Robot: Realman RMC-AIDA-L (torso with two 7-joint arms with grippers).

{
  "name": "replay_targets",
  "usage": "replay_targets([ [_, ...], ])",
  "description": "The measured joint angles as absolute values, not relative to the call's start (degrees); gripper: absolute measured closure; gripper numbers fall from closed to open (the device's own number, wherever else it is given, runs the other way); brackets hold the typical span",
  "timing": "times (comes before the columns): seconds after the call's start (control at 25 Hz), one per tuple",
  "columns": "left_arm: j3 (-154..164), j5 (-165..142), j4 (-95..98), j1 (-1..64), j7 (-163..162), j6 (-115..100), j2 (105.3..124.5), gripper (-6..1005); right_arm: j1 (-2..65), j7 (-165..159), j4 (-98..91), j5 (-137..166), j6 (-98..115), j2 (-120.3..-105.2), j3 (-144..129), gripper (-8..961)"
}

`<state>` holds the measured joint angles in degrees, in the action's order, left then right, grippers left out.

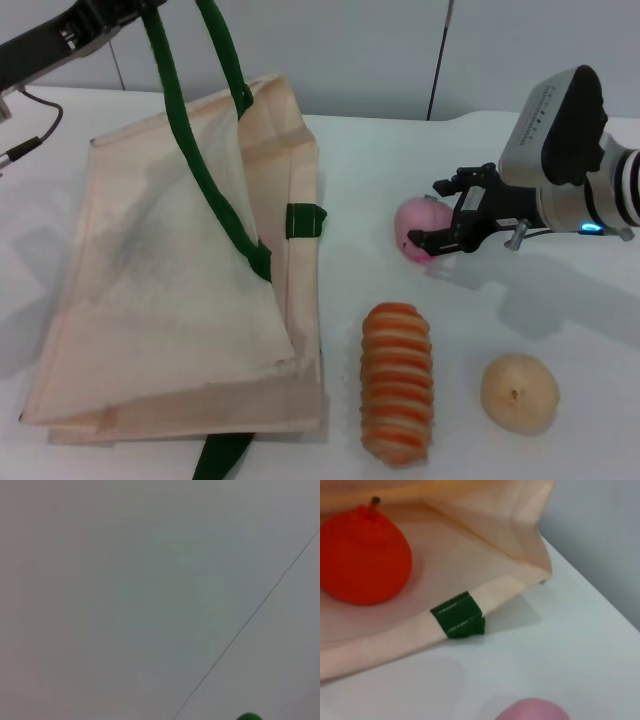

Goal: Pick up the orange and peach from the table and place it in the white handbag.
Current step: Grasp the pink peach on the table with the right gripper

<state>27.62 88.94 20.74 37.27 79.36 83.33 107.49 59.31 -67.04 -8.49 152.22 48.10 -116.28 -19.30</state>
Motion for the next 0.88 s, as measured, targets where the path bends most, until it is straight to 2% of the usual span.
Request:
replay_targets([
  [0.48, 27.6, 88.94, 20.67, 37.22, 79.36, 83.32, 107.48, 879, 59.58, -69.12, -8.56, 152.32, 48.57, -116.19, -21.19, 168],
  [0.56, 27.6, 88.94, 20.66, 37.2, 79.36, 83.32, 107.48, 879, 59.59, -69.13, -8.61, 152.32, 48.58, -116.2, -21.19, 212],
  [0.88, 27.59, 88.94, 20.65, 37.09, 79.36, 83.32, 107.49, 879, 59.59, -69.17, -8.61, 152.31, 48.61, -116.13, -21.36, 268],
])
